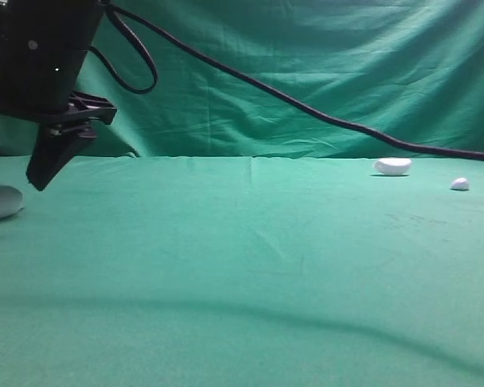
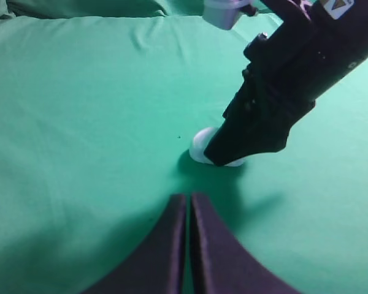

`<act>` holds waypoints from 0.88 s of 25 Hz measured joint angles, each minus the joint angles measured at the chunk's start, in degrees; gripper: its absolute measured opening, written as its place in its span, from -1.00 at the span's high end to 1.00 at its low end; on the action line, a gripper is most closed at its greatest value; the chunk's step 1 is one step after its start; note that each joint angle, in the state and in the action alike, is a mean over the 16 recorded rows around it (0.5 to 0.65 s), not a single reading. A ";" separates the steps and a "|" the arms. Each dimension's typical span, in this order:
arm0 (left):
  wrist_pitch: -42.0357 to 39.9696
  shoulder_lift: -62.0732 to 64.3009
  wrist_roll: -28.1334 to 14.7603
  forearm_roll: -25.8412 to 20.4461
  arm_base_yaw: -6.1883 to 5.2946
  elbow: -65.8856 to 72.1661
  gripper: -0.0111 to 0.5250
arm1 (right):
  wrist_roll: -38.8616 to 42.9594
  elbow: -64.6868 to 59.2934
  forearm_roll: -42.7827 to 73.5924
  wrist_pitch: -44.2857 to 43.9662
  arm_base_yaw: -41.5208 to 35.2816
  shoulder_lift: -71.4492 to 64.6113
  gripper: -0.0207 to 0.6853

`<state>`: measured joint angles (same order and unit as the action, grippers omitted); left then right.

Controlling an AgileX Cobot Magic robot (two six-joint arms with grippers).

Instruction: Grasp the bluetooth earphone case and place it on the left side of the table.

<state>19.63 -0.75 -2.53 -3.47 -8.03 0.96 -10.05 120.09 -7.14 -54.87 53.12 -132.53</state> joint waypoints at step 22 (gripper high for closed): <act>0.00 0.00 0.00 0.00 0.00 0.00 0.96 | 11.03 -13.08 1.82 -16.90 -4.13 31.88 0.94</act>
<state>19.63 -0.75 -2.53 -3.47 -8.03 0.96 0.98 107.01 -5.32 -71.77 49.00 -100.66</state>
